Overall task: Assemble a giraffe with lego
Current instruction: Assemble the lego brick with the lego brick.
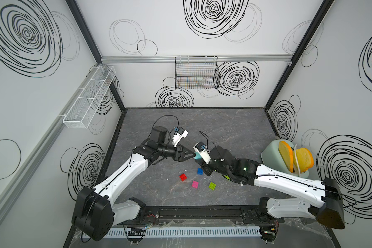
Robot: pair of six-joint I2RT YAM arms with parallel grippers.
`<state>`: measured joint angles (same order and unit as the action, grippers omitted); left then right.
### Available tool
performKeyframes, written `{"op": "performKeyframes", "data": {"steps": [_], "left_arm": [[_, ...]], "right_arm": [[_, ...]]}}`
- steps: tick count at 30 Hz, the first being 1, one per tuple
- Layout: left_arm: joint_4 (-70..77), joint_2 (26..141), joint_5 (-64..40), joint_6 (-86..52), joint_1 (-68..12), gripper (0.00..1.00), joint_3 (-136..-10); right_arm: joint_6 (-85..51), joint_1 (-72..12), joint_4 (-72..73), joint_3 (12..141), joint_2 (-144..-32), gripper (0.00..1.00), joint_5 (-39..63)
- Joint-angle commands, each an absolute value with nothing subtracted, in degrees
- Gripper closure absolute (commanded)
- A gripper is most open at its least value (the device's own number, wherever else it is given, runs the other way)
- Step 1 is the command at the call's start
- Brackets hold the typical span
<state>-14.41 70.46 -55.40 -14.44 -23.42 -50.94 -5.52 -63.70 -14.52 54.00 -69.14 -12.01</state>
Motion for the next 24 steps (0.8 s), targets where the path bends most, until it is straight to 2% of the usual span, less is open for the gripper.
{"op": "performKeyframes", "data": {"steps": [1, 4, 12, 14, 15, 16, 18, 20, 22, 24], "left_arm": [[-11.29, 70.58, -58.2, -15.27, -24.41, 0.4, -49.75], [-10.24, 70.67, -59.03, -16.08, -25.14, 0.48, -49.7], [-8.55, 69.05, -59.55, -17.49, -24.79, 0.88, -48.91], [-8.2, 68.44, -59.59, -17.77, -24.86, 0.95, -48.41], [-7.68, 68.11, -59.8, -18.08, -24.8, 0.95, -48.12], [-7.19, 67.75, -60.07, -18.42, -24.72, 1.0, -47.84], [-6.56, 67.04, -60.43, -19.16, -23.98, 1.0, -47.57], [-5.3, 66.08, -60.57, -20.26, -22.69, 1.0, -47.47], [-3.73, 65.37, -60.28, -21.32, -21.49, 1.0, -47.99], [-3.96, 65.26, -59.12, -21.28, -20.53, 1.0, -50.05]], "right_arm": [[-4.42, -64.41, -12.38, 54.38, -69.0, 0.93, -11.84], [-3.6, -64.6, -12.02, 54.58, -69.58, 0.93, -12.05], [-3.66, -65.21, -12.9, 55.34, -69.7, 0.91, -11.57], [-3.73, -65.42, -12.82, 55.25, -69.4, 0.89, -11.54], [-3.64, -65.36, -12.6, 55.08, -69.14, 0.87, -11.69], [-3.75, -65.39, -12.64, 55.13, -68.94, 0.83, -11.97], [-4.9, -65.32, -13.59, 55.65, -68.14, 0.71, -12.14], [-7.26, -65.24, -12.62, 54.42, -65.55, 0.49, -12.42], [-10.4, -64.6, -11.19, 52.18, -62.36, 0.33, -12.61], [-14.73, -62.14, -10.45, 50.47, -58.93, 0.29, -9.15]]}}
